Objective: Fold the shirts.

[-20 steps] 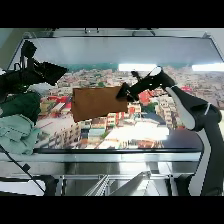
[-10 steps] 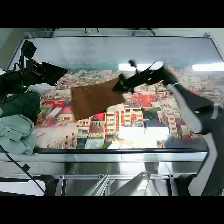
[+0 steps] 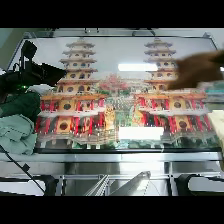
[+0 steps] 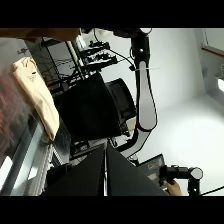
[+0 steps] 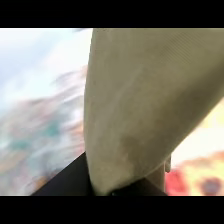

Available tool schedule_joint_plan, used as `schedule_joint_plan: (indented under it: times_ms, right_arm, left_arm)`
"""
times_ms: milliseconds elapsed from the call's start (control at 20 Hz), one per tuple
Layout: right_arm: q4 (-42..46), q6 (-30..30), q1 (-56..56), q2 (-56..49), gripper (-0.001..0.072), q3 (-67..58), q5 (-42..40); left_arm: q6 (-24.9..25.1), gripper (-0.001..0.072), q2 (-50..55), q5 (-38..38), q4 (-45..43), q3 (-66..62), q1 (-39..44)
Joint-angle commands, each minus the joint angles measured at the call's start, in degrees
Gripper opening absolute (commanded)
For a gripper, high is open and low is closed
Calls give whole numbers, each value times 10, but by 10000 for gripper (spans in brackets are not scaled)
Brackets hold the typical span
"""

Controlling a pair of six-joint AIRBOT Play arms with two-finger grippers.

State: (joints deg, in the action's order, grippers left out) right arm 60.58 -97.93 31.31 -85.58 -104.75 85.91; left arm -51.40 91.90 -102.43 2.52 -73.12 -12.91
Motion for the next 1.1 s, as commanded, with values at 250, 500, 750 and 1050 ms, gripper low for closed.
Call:
schedule_joint_plan:
  times_ms: [250,500,750,1050]
  right_arm:
    - [234,5,358,77,21,85,155]
    - [252,58,441,77,22,275,77]
    - [268,101,465,76,92,357,-15]
    - [179,110,464,74,696,357,12]
  left_arm:
    - [24,13,1,7,0,21,0]
    - [26,13,2,13,0,79,0]
    - [35,13,2,13,1,116,0]
    - [36,12,2,14,1,72,0]
